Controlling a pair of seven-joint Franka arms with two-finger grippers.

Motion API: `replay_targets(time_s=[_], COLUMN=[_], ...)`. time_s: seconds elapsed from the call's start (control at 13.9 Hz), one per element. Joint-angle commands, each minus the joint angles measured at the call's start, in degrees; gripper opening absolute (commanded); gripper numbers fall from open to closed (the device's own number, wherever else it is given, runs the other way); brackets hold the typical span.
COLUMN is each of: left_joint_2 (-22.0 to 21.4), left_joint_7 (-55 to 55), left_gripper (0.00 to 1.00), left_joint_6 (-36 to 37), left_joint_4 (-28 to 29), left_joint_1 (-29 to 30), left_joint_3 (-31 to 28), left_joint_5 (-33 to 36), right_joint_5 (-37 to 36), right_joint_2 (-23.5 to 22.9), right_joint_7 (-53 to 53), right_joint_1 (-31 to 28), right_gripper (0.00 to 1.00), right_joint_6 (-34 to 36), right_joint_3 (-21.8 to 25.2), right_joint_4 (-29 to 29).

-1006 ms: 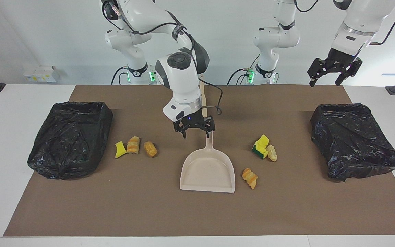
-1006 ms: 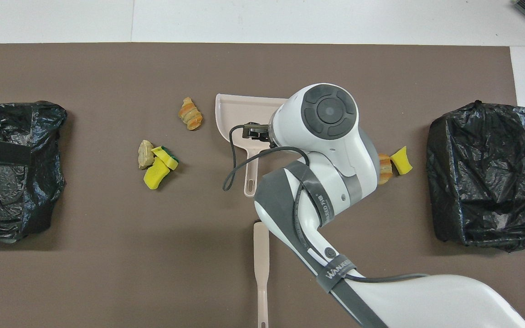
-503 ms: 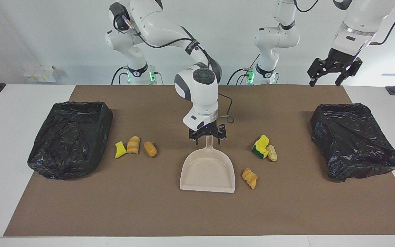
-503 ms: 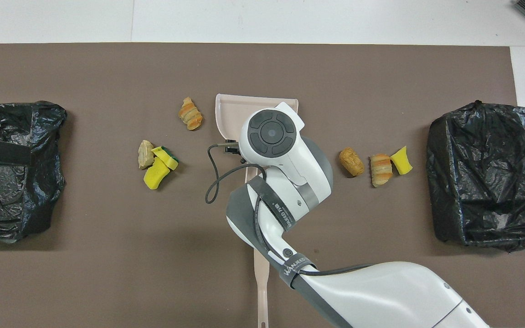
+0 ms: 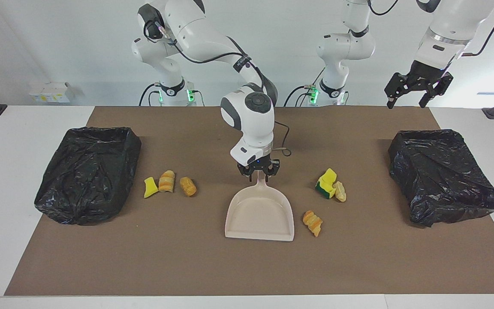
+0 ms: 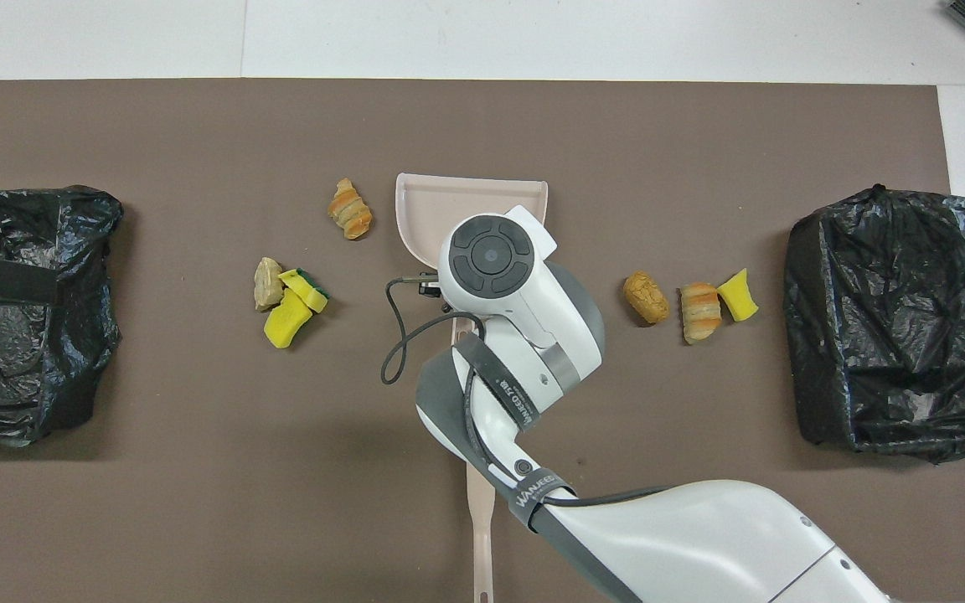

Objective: Sweep and dump trash in bin
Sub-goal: 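Grasp the beige dustpan handle with the right gripper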

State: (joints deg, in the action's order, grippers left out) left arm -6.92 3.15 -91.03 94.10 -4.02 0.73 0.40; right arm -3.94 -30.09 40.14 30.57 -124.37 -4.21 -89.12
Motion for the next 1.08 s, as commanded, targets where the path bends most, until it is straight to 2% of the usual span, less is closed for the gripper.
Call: replay_targets(time_s=[0.0,0.65,1.01], left_joint_2=[-0.20,-0.20,-0.20], left_joint_7=[-0.43,-0.43,-0.43], left_gripper=[1.00,1.00,1.00], left_joint_6=[-0.02,-0.02,-0.02], left_joint_4=[0.03,0.03,0.03], left_joint_1=[0.50,0.50,0.50], left_joint_3=[0.33,0.33,0.33], left_joint_5=[-0.31,-0.31,-0.31], right_joint_5=[-1.07,-0.46,-0.28], right_joint_2=[1.78,2.84,5.30], right_joint_7=[2.14,1.88,1.44], right_joint_1=[0.11,1.34,1.60], right_gripper=[0.56,0.56,0.55], right_joint_6=[1.15,4.48,5.19], right_joint_3=[-0.01,-0.36,-0.36], right_joint_4=[-2.20,-2.46,-6.59])
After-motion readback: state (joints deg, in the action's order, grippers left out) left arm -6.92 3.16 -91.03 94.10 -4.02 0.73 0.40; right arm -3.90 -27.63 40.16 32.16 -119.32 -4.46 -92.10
